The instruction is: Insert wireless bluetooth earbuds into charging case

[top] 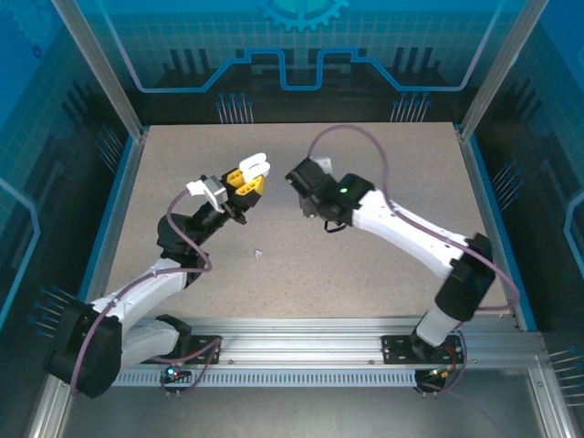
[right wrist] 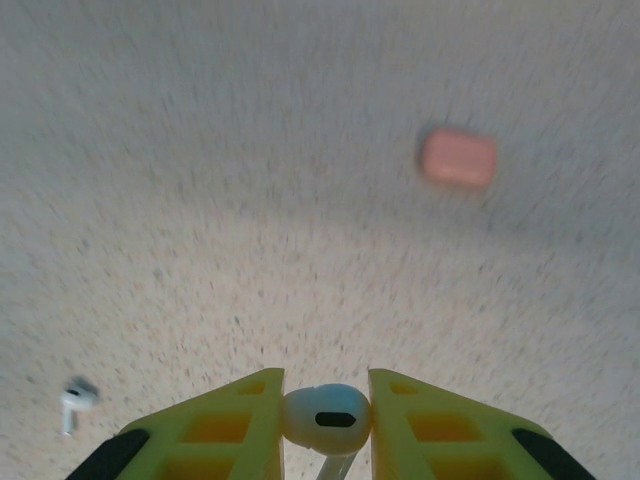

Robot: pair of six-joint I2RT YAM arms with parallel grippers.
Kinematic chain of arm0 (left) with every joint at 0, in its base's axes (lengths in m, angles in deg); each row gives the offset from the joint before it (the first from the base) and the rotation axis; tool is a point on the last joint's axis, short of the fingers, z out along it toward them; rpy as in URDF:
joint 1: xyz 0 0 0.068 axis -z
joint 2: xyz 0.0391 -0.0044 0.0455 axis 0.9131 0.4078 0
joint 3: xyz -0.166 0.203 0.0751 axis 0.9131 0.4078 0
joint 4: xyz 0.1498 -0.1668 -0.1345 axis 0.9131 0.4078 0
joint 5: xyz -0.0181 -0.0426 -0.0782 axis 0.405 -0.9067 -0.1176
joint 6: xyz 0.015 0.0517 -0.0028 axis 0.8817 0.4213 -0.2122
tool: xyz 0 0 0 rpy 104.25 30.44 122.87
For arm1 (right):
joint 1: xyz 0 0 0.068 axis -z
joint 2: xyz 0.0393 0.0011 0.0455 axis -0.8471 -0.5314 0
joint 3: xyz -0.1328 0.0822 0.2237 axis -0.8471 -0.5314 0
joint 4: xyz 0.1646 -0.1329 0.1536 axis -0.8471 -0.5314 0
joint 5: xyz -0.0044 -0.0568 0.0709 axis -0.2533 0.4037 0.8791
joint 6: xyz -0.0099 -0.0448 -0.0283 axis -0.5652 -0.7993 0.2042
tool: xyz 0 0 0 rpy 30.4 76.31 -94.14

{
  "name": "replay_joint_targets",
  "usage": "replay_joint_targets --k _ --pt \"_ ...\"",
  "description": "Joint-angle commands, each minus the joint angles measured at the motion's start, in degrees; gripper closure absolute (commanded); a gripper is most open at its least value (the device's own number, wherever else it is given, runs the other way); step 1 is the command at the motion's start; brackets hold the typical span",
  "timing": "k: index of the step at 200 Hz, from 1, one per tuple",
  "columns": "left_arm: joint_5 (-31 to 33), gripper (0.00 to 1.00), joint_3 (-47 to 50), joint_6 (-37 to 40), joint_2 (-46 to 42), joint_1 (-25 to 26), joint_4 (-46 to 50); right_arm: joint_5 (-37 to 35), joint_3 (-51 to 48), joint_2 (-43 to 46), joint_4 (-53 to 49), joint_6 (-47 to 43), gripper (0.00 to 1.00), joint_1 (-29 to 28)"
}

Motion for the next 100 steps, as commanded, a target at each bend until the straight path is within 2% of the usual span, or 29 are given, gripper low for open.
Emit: replay_joint_targets --k 1,49,100 --pt "-3.4 1.0 -2.9 2.3 -1.1 0.4 -0.4 -3.6 -0.2 5.4 6.6 -8.1 0.74 1.3" --pt "-5.4 1.0 -5.7 4.7 -0.2 1.2 1.3 1.7 3.4 11.7 17.3 -18.6 0.74 2.5" --pt "-5.2 1.0 -6.4 4.9 1.2 1.6 1.7 9.9 6.6 14.4 23.1 -22.0 0.74 2.5"
